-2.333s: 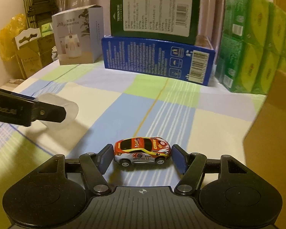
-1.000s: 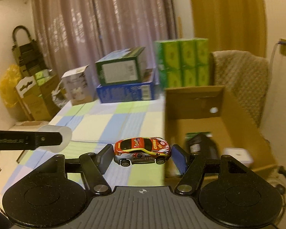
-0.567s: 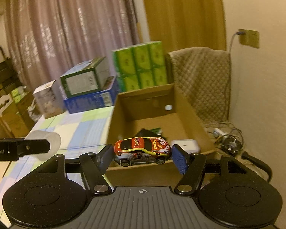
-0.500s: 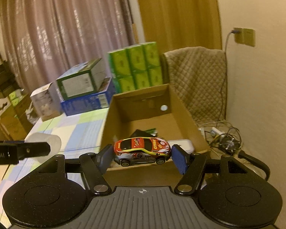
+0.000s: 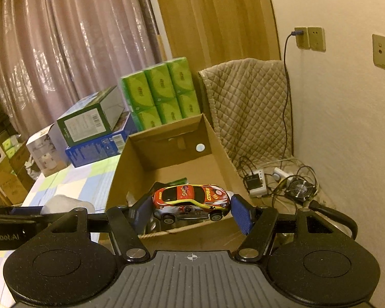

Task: Organize objects
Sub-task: 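Carry the plastic cup and toy car over the cardboard box with both grippers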

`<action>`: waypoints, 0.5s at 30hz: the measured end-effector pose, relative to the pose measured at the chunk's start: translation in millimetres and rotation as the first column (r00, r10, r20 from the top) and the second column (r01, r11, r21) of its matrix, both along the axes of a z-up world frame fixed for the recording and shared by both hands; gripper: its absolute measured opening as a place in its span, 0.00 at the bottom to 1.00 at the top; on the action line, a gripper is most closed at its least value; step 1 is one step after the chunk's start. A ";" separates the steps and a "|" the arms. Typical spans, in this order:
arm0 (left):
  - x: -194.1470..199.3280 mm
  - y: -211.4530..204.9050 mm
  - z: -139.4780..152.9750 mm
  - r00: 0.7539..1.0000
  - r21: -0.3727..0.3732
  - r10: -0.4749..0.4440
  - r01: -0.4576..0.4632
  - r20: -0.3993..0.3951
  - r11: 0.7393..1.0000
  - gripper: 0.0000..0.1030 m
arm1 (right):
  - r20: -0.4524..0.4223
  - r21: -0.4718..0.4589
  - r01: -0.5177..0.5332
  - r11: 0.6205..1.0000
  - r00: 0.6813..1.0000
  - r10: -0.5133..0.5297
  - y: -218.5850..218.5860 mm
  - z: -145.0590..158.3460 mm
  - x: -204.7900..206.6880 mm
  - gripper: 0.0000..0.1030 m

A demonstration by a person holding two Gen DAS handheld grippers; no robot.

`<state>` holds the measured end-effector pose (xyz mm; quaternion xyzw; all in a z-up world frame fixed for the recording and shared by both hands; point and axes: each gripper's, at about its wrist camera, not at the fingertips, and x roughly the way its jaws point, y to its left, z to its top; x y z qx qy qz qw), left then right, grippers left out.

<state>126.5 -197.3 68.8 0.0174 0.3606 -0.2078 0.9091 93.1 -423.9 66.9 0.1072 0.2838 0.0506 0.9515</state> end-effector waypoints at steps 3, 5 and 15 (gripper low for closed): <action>4.9 -6.3 -4.4 1.000 0.003 -0.008 0.008 -0.008 1.000 0.67 | 0.000 0.001 0.004 1.000 1.000 -0.004 -4.3 -0.9 5.0 0.62; 8.1 -10.3 -7.5 1.000 0.005 -0.015 0.015 -0.013 1.000 0.67 | -0.002 0.002 0.006 1.000 1.000 -0.006 -6.8 -1.4 8.5 0.62; 27.7 -23.2 -21.6 0.999 0.005 -0.037 0.037 -0.038 0.999 0.67 | -0.004 -0.004 0.014 1.000 1.000 -0.014 -17.6 -3.3 27.7 0.62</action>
